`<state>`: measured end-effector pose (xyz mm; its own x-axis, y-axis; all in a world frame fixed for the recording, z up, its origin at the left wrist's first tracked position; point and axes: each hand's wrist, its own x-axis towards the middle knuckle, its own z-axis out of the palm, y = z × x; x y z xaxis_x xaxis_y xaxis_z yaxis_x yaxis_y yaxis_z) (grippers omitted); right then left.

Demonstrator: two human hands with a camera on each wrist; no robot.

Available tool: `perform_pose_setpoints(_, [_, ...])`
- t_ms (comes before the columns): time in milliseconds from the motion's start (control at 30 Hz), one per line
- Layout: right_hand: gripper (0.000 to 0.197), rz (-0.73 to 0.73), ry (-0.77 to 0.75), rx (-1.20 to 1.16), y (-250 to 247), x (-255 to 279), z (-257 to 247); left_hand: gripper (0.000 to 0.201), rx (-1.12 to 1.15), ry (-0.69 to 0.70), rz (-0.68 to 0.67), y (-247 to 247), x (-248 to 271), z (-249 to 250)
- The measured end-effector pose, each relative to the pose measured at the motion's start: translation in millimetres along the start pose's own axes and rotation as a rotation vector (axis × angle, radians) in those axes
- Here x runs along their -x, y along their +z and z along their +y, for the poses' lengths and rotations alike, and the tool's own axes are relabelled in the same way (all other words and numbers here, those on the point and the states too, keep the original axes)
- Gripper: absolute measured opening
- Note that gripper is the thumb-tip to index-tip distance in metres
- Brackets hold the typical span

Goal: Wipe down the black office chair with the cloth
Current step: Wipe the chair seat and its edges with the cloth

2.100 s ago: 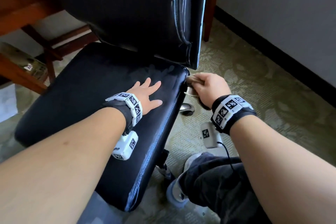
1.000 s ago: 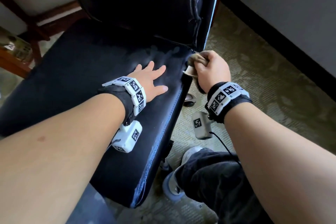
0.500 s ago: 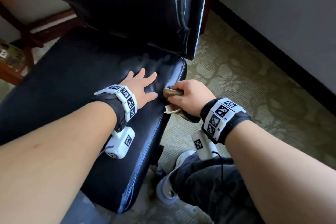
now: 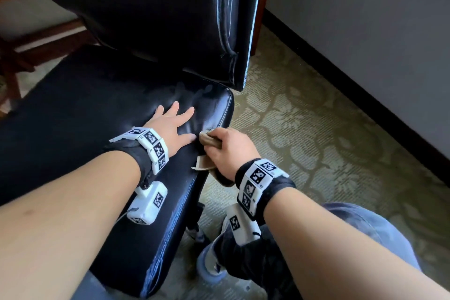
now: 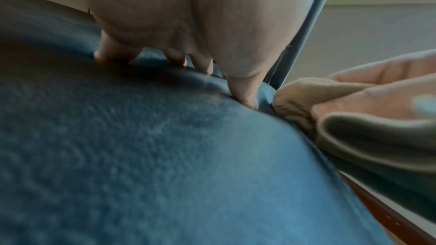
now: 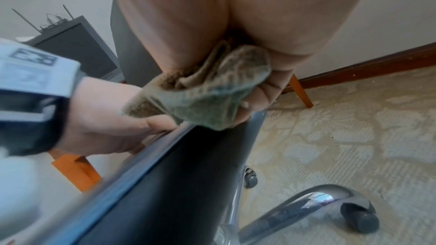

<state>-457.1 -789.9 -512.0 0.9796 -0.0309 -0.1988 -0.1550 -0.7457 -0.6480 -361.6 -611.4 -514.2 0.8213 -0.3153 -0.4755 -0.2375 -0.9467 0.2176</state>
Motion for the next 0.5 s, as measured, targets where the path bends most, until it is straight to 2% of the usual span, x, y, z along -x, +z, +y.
perform_pose_setpoints(100, [0.015,-0.015,0.015,-0.094,-2.4,16.6,0.3,0.070,-0.029,-0.014,0.002,-0.4,3.7,4.0])
perform_pose_setpoints(133, [0.014,0.043,0.056,-0.153,-6.3,17.3,2.8,0.068,-0.029,-0.023,0.002,-0.4,8.6,3.7])
perform_pose_setpoints(233, [0.021,0.343,0.246,-0.312,-24.3,7.3,19.7,0.065,0.006,-0.048,-0.019,-0.2,27.7,-3.2])
perform_pose_setpoints(267, [0.025,0.395,0.292,-0.340,-28.9,3.7,25.7,0.066,0.009,-0.061,-0.032,-0.8,34.0,-5.9])
perform_pose_setpoints(333, [0.031,0.382,0.301,-0.327,-32.0,-3.6,31.3,0.067,-0.005,-0.074,-0.054,-0.5,41.8,-11.1])
perform_pose_setpoints(500, [0.037,0.273,0.156,-0.145,-17.4,-22.6,26.5,0.067,0.016,-0.055,-0.065,4.9,38.5,-15.8])
